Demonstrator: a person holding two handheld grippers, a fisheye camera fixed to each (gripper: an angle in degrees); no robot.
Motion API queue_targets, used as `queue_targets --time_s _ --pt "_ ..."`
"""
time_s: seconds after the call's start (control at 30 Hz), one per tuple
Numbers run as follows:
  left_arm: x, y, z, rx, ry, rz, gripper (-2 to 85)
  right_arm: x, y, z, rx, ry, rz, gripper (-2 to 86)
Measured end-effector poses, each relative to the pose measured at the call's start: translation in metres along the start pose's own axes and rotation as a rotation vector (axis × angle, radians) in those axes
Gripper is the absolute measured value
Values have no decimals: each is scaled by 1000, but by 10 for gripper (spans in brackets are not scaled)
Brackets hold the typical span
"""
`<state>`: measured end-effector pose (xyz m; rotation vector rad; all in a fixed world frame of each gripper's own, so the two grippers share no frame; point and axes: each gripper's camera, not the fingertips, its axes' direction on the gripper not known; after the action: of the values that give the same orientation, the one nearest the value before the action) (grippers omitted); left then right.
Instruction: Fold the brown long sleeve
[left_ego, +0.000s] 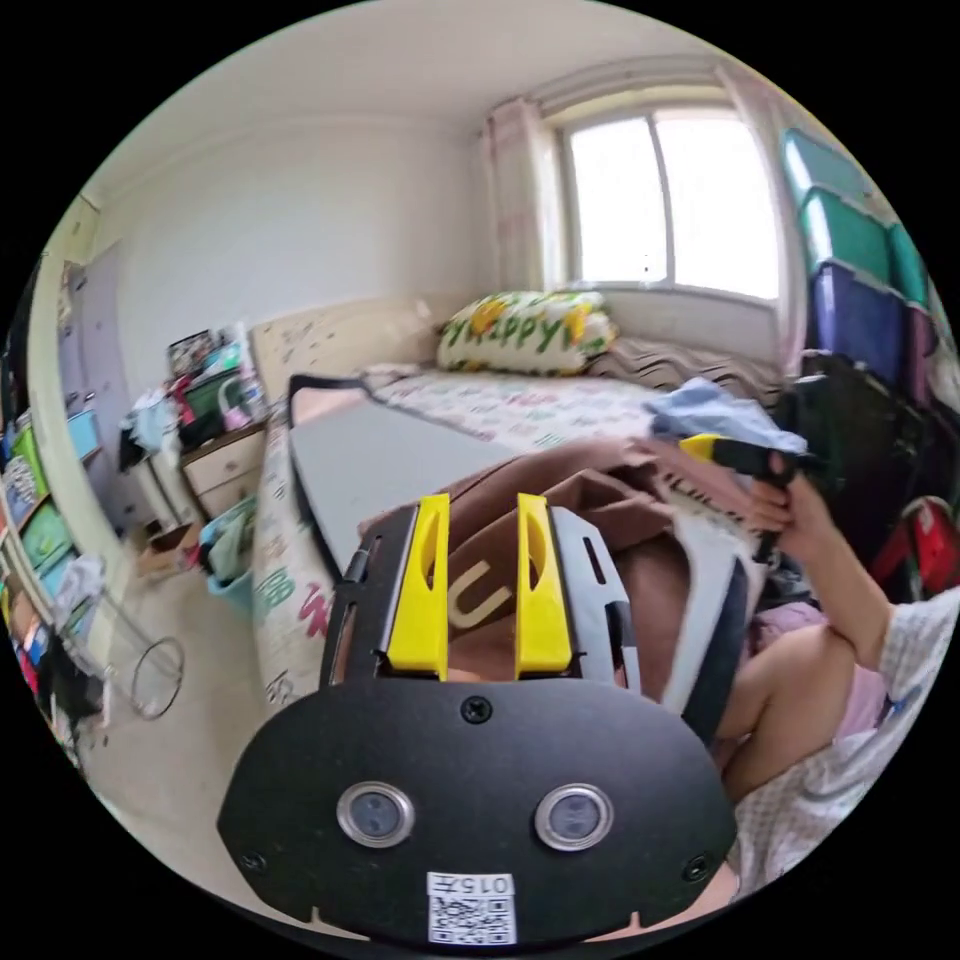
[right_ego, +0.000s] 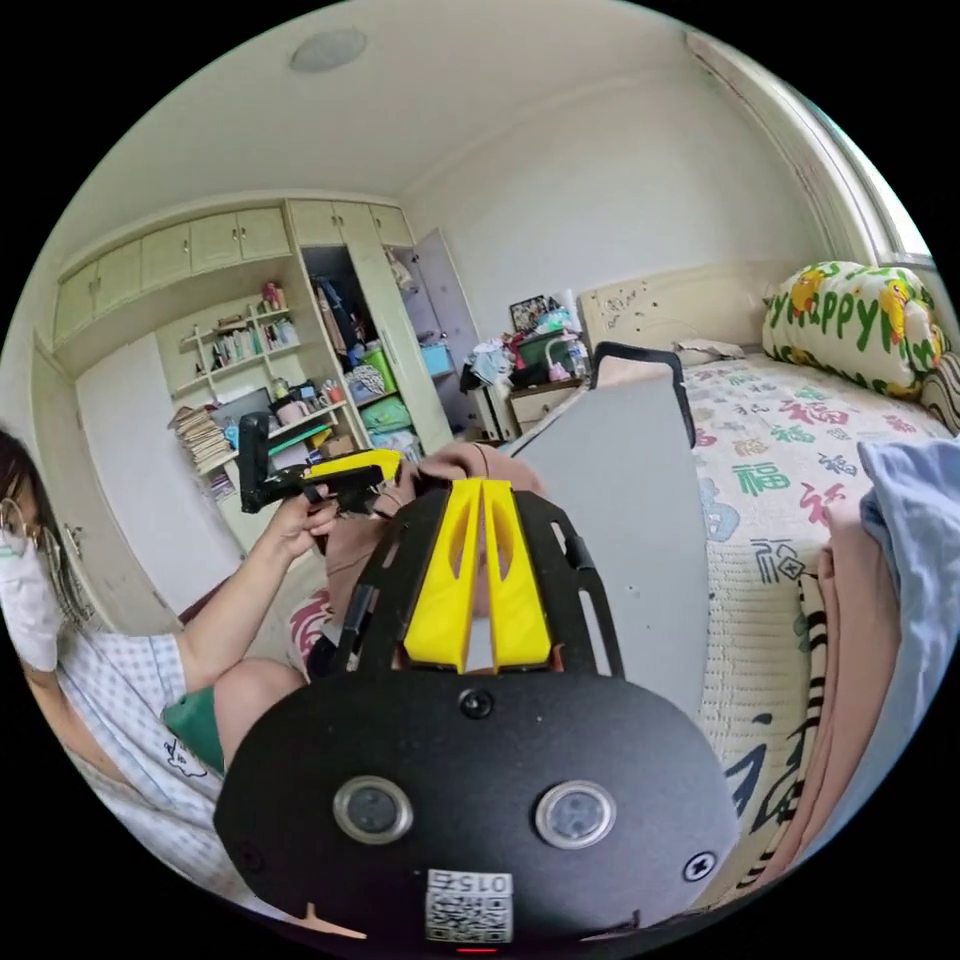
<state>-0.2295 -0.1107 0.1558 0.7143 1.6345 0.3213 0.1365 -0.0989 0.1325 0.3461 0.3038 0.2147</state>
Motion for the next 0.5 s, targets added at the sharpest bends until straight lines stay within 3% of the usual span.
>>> queue_targets --time_s 0.17,0.33,0.5 --pt "23 -3 17 -80 327 150 114 -56 4 29 -79 26 -268 68" --pt "54 6 31 -155 117 249 86 -85 25 88 -254 172 -404 80" --pt "58 19 25 -104 -48 224 36 -87 30 93 -246 176 -388 75"
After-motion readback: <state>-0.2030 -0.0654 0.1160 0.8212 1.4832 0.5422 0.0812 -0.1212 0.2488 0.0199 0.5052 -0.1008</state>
